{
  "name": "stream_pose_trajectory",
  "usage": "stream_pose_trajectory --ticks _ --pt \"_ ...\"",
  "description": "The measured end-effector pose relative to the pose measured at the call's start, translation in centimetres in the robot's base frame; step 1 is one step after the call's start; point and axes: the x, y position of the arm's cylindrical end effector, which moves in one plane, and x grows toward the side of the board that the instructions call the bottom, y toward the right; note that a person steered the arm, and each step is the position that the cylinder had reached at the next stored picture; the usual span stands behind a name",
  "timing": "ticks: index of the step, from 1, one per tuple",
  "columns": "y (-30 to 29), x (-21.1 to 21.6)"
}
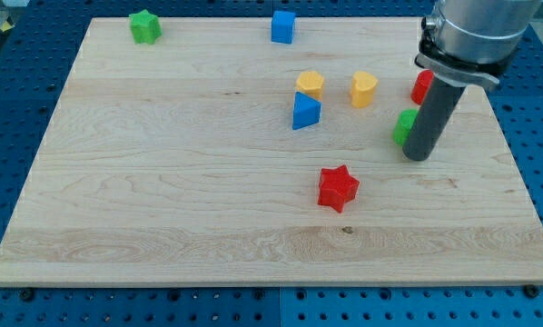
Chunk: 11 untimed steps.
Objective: Move the green circle towards top right
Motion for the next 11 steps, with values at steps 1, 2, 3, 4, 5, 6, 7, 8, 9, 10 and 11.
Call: stream_pose_trajectory --ticks 1,2,3,4,5,6,7,8,9,10,11 --pt "0.2 -2.3" --pt "0.7 -4.7" --pt "1.4 -7.6" --pt "1.6 -10.2" --pt "1.6 -12.0" --pt "0.9 -12.2" --pt "0.2 -12.0" --pt "-0.6 -11.1" --pt "-3.3 -10.7" --pt "-6.6 -11.2" --pt "-7.4 -12.5"
